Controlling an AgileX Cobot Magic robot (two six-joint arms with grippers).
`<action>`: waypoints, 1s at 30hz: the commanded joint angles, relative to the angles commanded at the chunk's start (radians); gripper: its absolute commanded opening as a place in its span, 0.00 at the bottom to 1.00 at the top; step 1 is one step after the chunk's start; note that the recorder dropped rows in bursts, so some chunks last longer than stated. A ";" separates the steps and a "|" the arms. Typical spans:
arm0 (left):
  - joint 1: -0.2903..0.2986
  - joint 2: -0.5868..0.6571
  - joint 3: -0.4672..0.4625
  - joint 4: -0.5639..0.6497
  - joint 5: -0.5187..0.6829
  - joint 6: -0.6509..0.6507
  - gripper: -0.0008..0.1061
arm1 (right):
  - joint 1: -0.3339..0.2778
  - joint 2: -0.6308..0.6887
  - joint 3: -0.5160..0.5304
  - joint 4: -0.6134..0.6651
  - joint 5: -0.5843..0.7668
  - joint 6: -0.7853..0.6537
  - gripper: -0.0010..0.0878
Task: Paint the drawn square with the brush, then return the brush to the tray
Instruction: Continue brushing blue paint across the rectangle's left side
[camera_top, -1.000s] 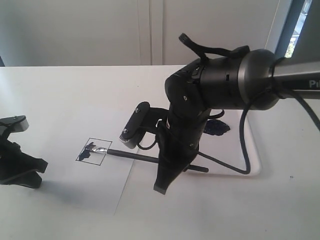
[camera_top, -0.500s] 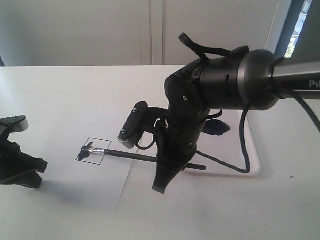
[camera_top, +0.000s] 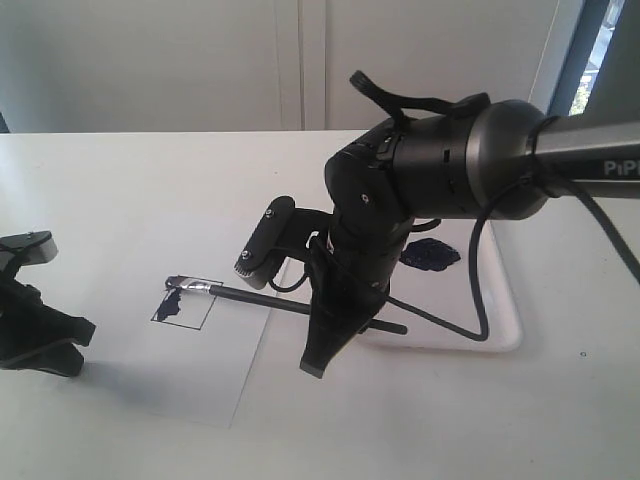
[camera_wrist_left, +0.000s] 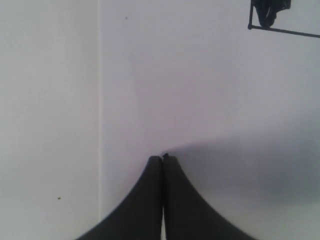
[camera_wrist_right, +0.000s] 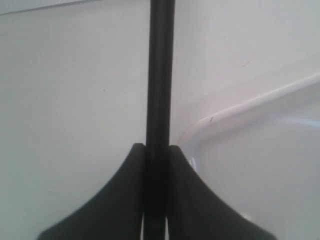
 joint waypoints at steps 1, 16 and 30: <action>0.000 0.000 0.000 0.000 0.000 0.000 0.01 | 0.000 0.000 0.000 -0.017 -0.003 0.021 0.01; 0.000 0.000 0.000 0.000 0.000 0.000 0.01 | 0.000 0.000 0.000 -0.058 0.010 0.018 0.01; 0.000 0.000 0.000 0.000 -0.002 0.000 0.01 | 0.000 0.024 -0.040 -0.044 0.024 0.009 0.01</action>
